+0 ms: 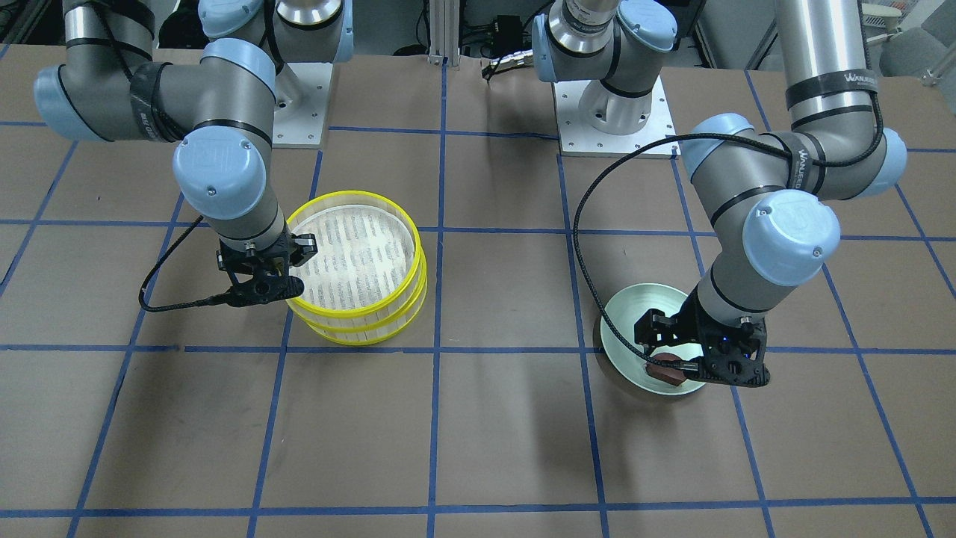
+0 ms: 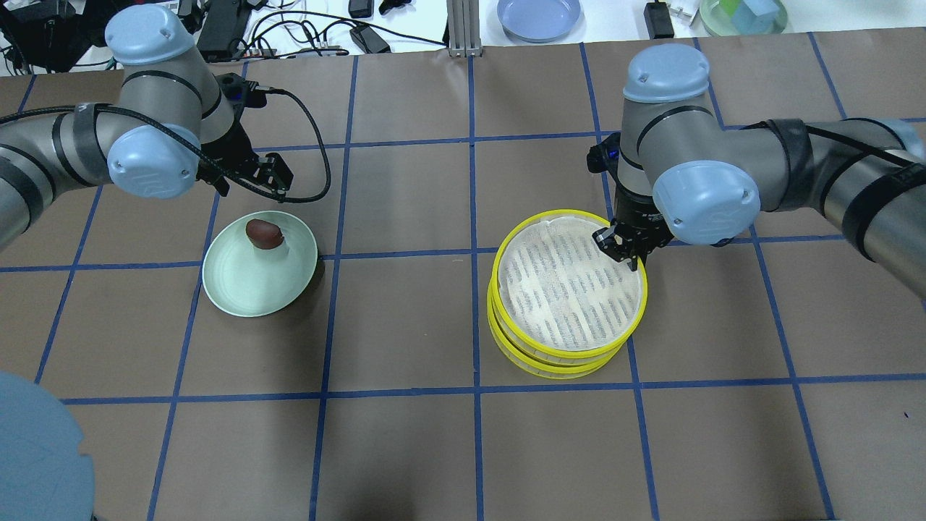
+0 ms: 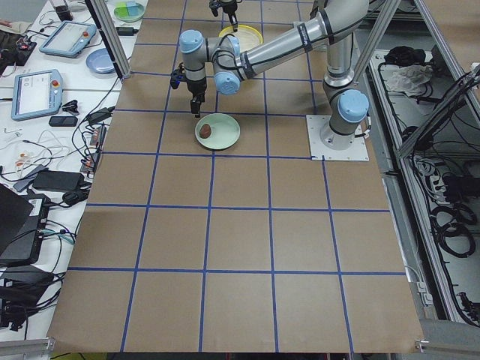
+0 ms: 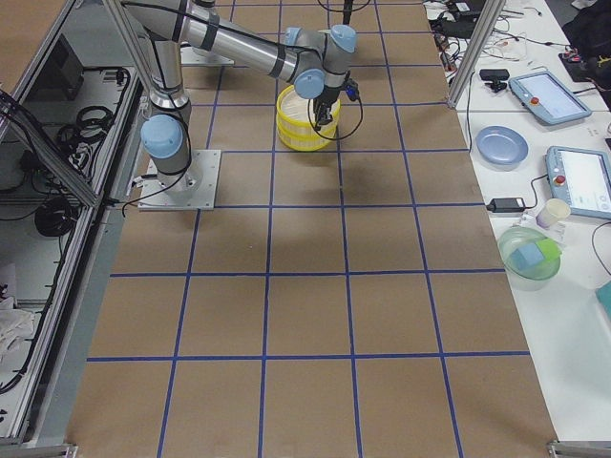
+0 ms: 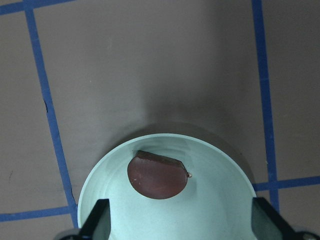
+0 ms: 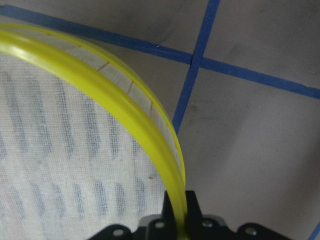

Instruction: Stack buns with steamer

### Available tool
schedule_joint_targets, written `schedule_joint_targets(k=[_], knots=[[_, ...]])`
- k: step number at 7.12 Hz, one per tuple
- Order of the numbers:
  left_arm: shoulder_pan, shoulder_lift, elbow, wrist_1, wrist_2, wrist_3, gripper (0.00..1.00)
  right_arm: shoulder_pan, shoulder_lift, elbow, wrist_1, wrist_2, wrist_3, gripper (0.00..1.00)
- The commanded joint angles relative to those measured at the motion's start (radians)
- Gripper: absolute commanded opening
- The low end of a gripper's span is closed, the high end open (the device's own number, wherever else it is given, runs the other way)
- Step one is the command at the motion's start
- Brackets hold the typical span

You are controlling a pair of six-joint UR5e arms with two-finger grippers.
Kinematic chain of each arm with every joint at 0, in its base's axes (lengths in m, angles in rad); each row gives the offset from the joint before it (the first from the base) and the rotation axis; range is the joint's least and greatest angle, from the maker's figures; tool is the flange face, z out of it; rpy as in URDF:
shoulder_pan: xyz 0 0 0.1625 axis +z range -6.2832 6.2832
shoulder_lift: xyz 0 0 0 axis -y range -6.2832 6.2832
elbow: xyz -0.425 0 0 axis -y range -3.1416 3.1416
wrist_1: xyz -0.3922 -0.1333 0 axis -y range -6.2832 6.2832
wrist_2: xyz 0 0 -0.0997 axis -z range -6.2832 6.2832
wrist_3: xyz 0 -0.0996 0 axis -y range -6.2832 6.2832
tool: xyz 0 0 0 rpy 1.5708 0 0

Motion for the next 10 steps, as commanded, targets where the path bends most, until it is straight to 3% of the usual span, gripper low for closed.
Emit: schedule_joint_targets(k=[1,7,8,9,10], knots=[[0.014,-0.046,-0.013,0.046,0.000,0.095,0.93,0.000,0.008,0.004,-0.003,0.004,-0.014,0.00],[0.014,-0.142,-0.015,0.099,0.003,0.198,0.84,0.009,0.016,0.006,-0.010,0.028,0.083,0.00],[0.019,-0.139,-0.015,0.094,0.004,0.196,0.84,0.008,0.017,0.006,-0.010,0.029,0.081,0.14],[0.039,-0.139,-0.015,0.065,0.003,0.196,0.84,0.009,0.017,0.004,-0.013,0.032,0.084,0.67],[0.060,-0.137,-0.017,0.056,-0.003,0.196,0.84,0.008,0.010,-0.006,-0.004,0.026,0.087,1.00]])
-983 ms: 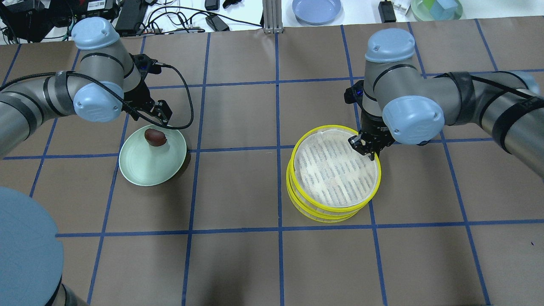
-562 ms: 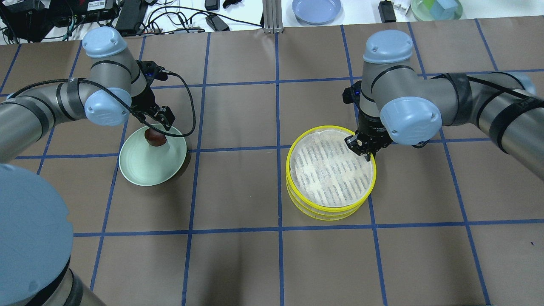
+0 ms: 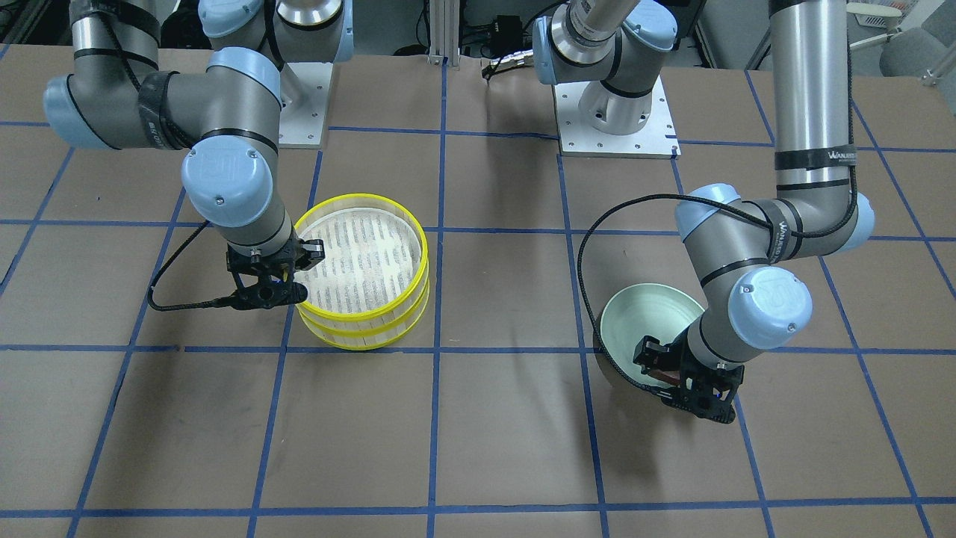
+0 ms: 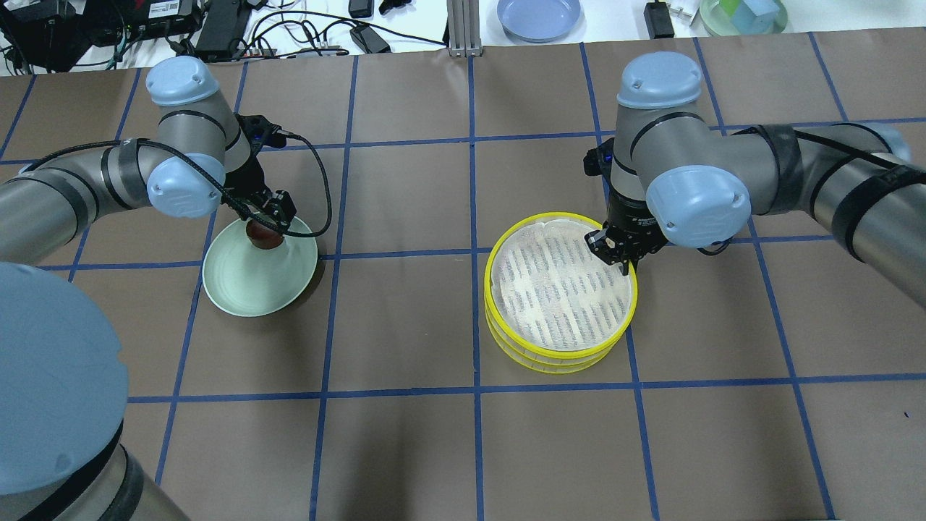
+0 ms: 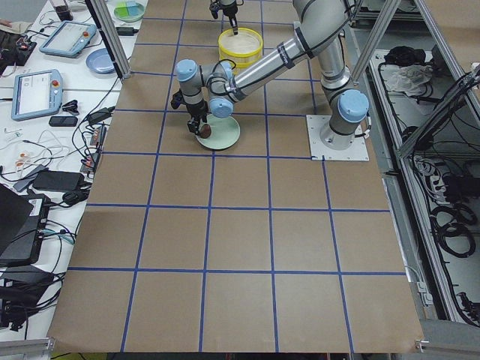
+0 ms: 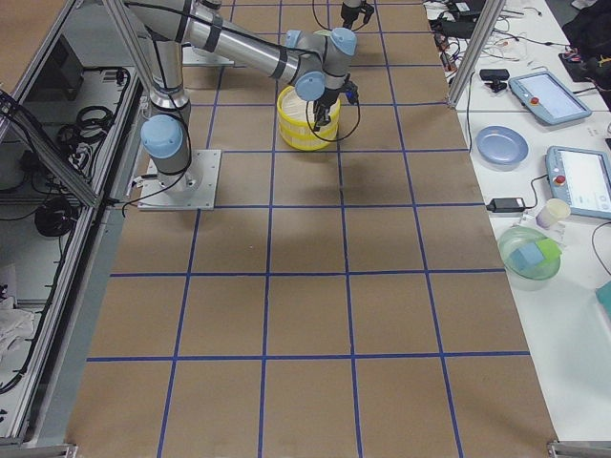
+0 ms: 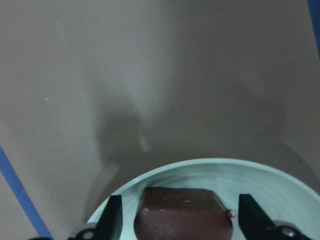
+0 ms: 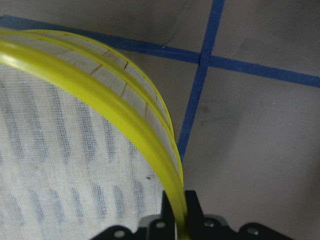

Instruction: Stack buns with steamer

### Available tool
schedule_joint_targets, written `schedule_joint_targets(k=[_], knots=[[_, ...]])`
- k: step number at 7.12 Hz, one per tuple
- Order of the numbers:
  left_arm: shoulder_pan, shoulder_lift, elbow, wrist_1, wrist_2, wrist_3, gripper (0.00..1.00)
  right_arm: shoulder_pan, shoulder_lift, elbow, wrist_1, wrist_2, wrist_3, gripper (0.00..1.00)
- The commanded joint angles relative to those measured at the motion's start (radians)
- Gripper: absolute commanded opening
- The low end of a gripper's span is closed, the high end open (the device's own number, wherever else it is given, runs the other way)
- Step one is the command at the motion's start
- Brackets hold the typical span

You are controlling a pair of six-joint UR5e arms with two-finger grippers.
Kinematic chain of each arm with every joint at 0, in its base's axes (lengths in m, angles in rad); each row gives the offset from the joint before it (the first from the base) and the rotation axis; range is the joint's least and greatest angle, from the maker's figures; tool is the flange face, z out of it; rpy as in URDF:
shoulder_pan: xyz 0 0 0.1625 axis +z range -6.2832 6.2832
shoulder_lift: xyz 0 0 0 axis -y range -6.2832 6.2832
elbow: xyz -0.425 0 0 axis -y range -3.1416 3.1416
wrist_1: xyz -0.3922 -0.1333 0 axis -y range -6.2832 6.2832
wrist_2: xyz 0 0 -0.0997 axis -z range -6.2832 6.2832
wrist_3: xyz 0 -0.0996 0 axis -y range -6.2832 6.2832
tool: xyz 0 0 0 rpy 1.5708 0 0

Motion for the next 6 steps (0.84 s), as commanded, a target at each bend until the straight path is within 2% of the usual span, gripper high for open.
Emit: schedule_joint_targets(k=[1,2,3,4,5,6], knots=[[0.023,0.001,-0.010,-0.047,-0.012,-0.009,0.85,-0.001,-0.017,-0.032,0.005,-0.004,0.005,1.00],[0.024,0.000,-0.021,-0.057,-0.034,-0.011,0.84,-0.001,-0.038,-0.090,0.031,-0.004,0.005,1.00],[0.025,0.000,-0.019,-0.057,-0.043,-0.009,0.53,-0.001,-0.079,-0.156,0.098,-0.001,0.005,1.00],[0.023,0.003,-0.013,-0.057,-0.042,-0.009,0.08,-0.001,-0.134,-0.211,0.180,0.001,0.006,1.00],[0.023,0.015,-0.009,-0.055,-0.040,-0.008,0.00,-0.001,-0.197,-0.265,0.241,0.011,0.013,1.00],[0.023,0.029,-0.004,-0.055,-0.040,-0.009,0.00,-0.001,-0.230,-0.330,0.300,0.036,0.070,1.00]])
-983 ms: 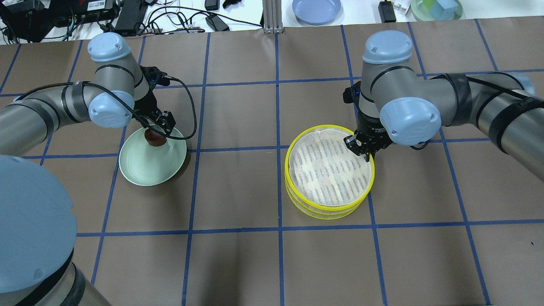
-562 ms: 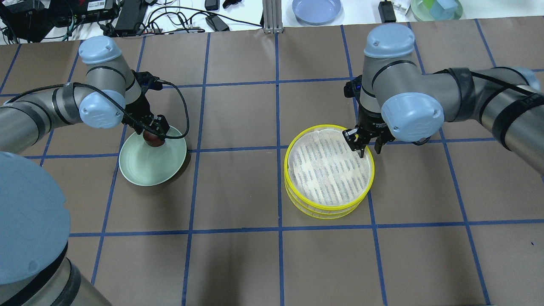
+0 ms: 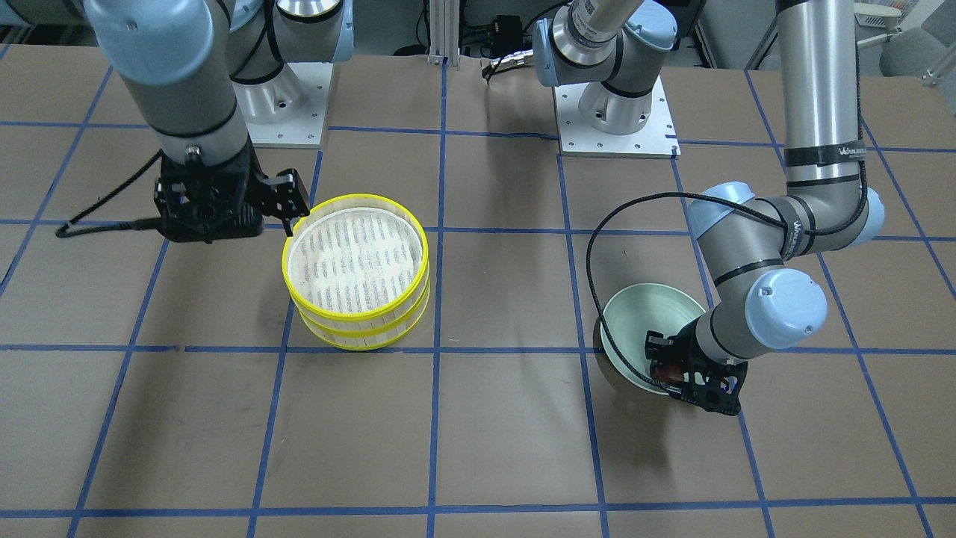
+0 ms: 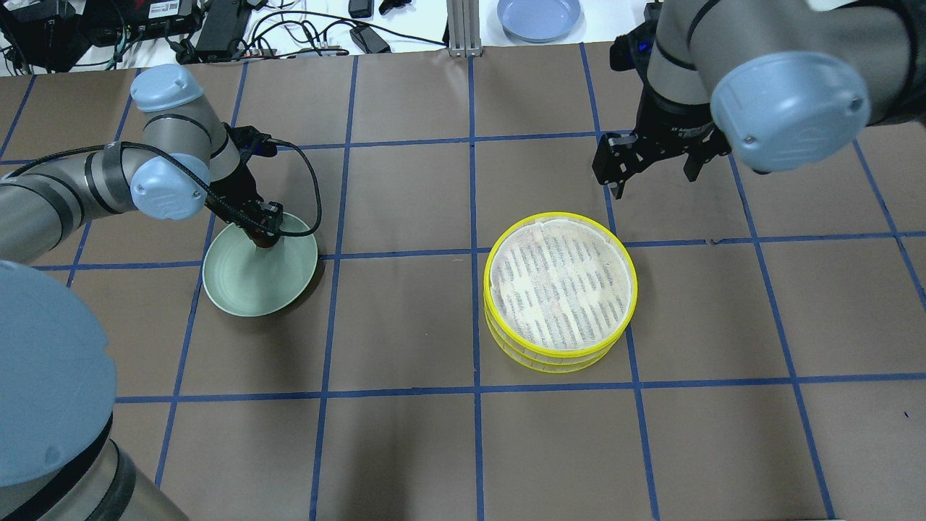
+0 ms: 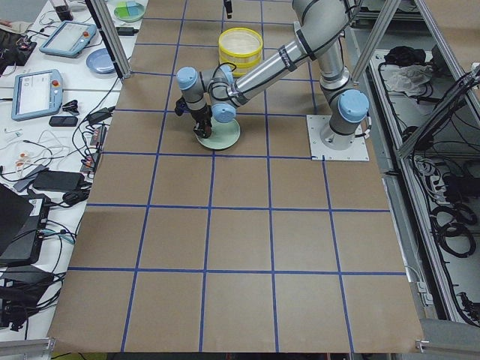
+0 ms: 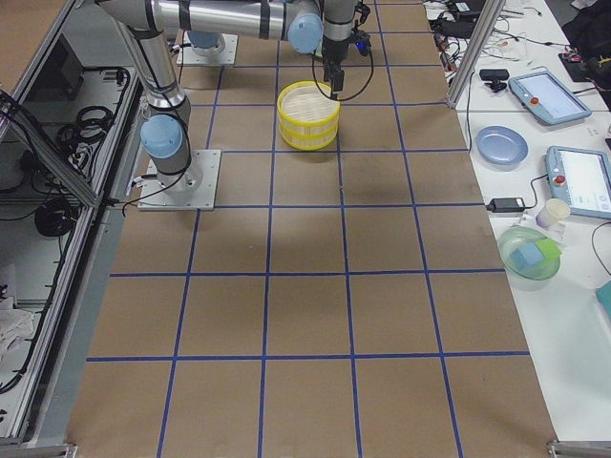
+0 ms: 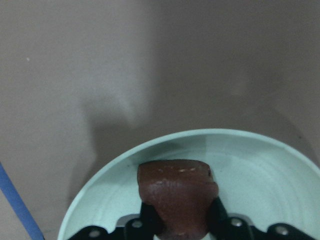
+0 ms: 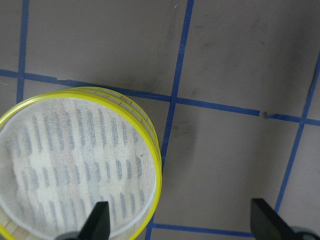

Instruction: Stack buns with steamer

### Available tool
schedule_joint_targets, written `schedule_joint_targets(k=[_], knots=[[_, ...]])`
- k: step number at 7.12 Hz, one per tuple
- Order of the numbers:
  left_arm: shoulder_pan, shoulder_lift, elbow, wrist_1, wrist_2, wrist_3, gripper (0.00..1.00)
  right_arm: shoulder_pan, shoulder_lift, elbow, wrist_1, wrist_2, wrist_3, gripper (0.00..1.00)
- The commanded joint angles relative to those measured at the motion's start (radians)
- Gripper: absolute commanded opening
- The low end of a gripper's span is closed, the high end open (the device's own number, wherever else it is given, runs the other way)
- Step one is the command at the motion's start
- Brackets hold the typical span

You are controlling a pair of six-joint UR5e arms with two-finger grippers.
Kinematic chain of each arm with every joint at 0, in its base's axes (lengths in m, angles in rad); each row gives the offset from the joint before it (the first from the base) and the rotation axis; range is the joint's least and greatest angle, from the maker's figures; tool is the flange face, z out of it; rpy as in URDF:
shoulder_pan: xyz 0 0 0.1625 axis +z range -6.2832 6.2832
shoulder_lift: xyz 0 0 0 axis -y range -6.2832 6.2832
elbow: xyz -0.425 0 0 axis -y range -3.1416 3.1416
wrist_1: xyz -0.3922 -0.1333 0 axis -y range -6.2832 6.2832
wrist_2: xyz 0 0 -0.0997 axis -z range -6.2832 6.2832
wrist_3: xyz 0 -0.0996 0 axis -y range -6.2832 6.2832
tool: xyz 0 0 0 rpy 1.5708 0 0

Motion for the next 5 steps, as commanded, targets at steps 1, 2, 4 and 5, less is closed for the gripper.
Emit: schedule_joint_targets(k=[1,2,4,5], knots=[[-0.003,0.045,0.012,0.000,0.008,-0.084,0.00,0.000,-0.056,-0.121,0.082,0.022,0.099,1.00],[-0.026,0.088,0.036,-0.038,0.008,-0.206,0.00,0.000,-0.056,-0.123,0.088,0.025,0.108,1.00],[-0.127,0.179,0.076,-0.137,-0.021,-0.485,0.00,-0.008,-0.055,-0.123,0.077,0.070,0.109,1.00],[-0.207,0.209,0.076,-0.138,-0.044,-0.663,0.00,-0.006,-0.055,-0.123,0.077,0.065,0.109,1.00]])
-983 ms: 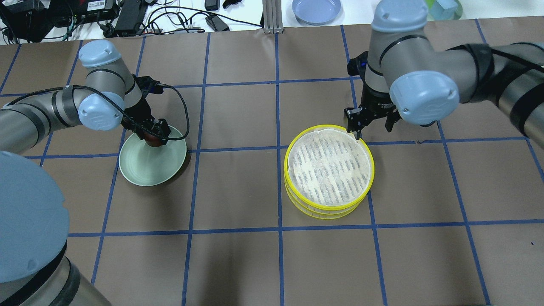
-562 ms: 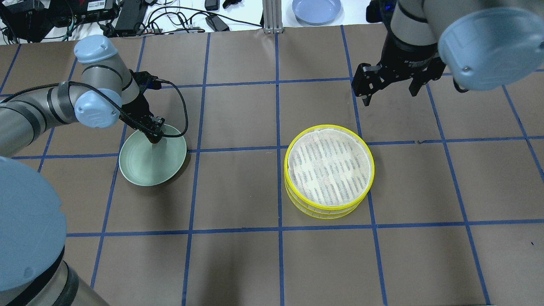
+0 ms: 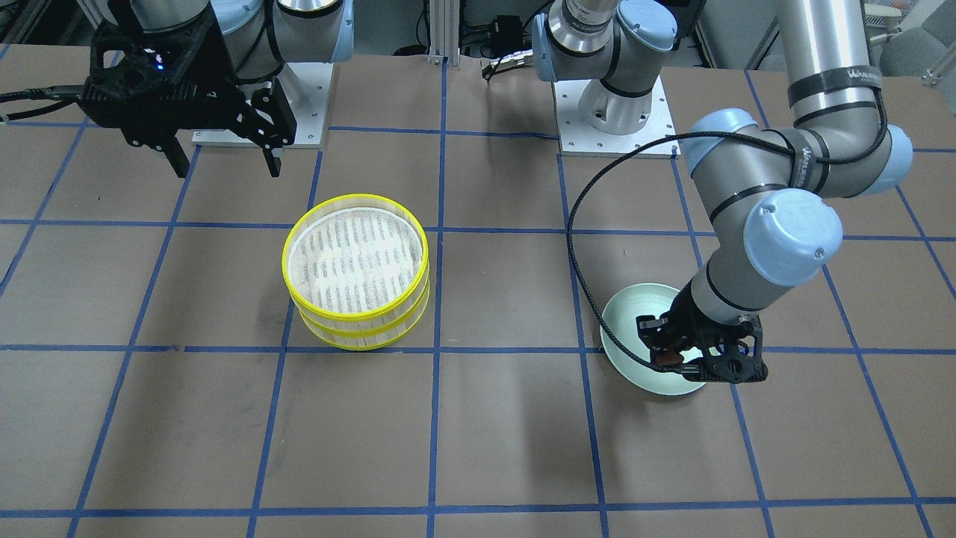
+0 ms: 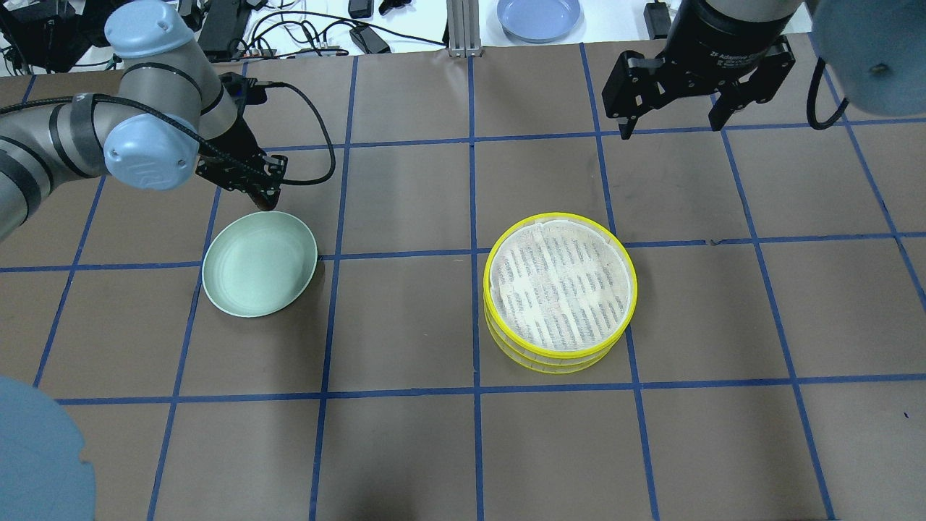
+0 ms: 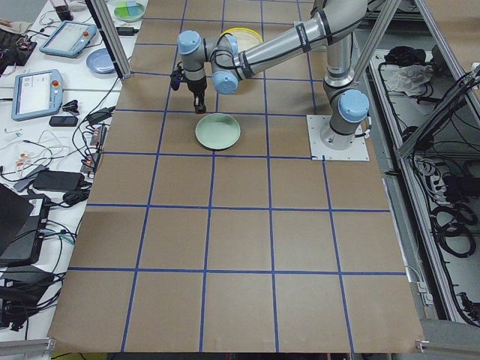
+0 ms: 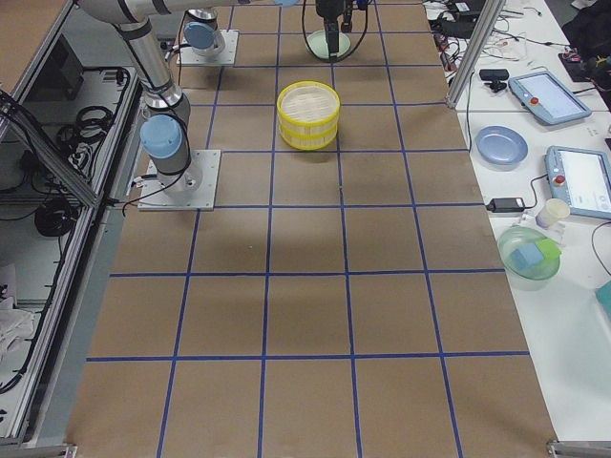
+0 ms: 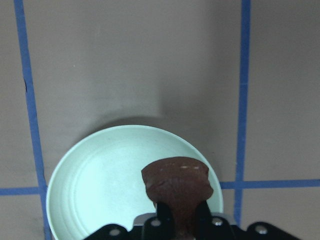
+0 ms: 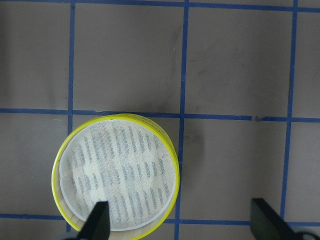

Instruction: Stack buns with steamer

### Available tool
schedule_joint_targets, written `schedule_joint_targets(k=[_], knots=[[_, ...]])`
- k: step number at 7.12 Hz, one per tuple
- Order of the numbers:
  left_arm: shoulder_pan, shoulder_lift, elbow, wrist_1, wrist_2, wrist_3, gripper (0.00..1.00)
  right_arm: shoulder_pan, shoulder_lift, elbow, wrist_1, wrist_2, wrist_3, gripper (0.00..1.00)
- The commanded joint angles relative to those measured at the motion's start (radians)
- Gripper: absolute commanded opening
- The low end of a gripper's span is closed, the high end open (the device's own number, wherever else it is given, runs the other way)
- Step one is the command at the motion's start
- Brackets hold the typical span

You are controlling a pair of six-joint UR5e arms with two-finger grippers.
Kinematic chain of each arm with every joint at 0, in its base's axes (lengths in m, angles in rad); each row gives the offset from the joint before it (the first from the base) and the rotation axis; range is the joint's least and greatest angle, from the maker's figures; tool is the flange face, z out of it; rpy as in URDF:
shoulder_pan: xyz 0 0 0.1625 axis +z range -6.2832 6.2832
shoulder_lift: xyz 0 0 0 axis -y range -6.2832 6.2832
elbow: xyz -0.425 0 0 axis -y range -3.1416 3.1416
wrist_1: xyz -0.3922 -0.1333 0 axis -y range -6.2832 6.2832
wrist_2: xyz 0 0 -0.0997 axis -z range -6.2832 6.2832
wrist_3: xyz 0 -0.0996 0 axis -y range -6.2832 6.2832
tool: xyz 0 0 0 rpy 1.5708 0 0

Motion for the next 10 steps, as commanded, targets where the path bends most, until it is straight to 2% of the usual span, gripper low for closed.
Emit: schedule_joint_targets(k=[1,5,6,7,8,9,10], knots=[[-0.152,0.071,0.009,-0.022,-0.111,-0.363,0.00,-0.001,0.000,-0.001,0.004,-0.002,0.001,1.00],[-0.340,0.078,-0.006,-0.009,-0.323,-0.754,0.00,-0.001,0.001,0.001,0.005,0.009,0.001,1.00],[-0.369,0.062,-0.009,-0.008,-0.410,-0.787,0.00,-0.001,0.001,0.001,0.007,0.009,0.001,1.00],[-0.371,0.049,-0.009,-0.005,-0.421,-0.794,0.00,-0.001,0.000,0.002,0.008,0.001,0.001,1.00],[-0.380,0.042,-0.014,-0.012,-0.505,-0.803,0.00,-0.001,0.000,0.002,0.008,-0.002,0.001,1.00],[-0.395,0.038,-0.049,-0.011,-0.547,-0.803,0.00,-0.001,0.000,0.002,0.008,-0.001,0.001,1.00],[-0.402,0.036,-0.070,-0.008,-0.550,-0.804,0.22,-0.001,0.000,0.002,0.008,0.000,0.000,1.00]])
